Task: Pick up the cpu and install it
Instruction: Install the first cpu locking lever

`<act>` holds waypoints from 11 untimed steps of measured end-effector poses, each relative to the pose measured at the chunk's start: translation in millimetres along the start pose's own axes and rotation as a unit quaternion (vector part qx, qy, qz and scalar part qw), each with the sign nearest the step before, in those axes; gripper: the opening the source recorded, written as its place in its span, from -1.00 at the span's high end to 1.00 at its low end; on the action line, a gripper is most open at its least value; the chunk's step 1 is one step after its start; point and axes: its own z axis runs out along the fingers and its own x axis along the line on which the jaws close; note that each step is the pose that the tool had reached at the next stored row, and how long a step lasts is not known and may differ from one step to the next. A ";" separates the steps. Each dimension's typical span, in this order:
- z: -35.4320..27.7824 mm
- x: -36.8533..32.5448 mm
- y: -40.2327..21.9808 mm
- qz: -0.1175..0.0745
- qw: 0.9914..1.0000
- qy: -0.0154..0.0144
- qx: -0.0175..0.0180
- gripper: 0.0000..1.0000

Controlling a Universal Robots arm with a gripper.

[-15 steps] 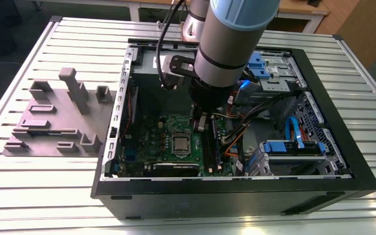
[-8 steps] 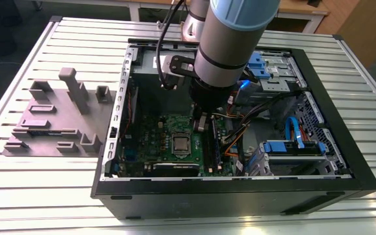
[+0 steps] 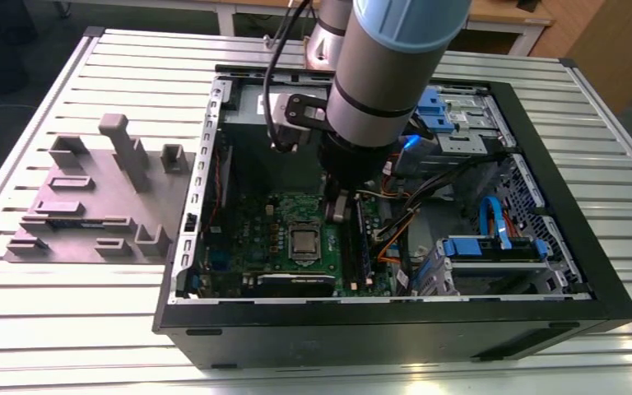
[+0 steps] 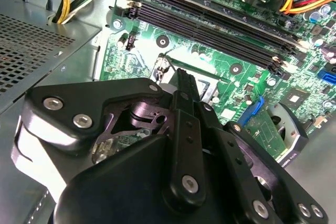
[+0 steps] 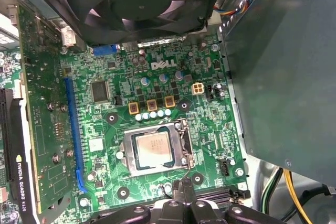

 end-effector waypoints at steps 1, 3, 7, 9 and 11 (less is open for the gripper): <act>0.0 0.3 0.0 -0.001 1.000 0.000 0.000 0.80; 0.3 0.7 -0.2 -0.002 1.000 0.000 0.000 0.80; 0.7 1.6 -0.3 -0.003 1.000 0.002 0.000 0.80; 0.6 1.7 -0.4 -0.003 1.000 0.002 0.000 0.80; 0.7 1.7 -0.4 -0.003 1.000 0.002 0.000 0.80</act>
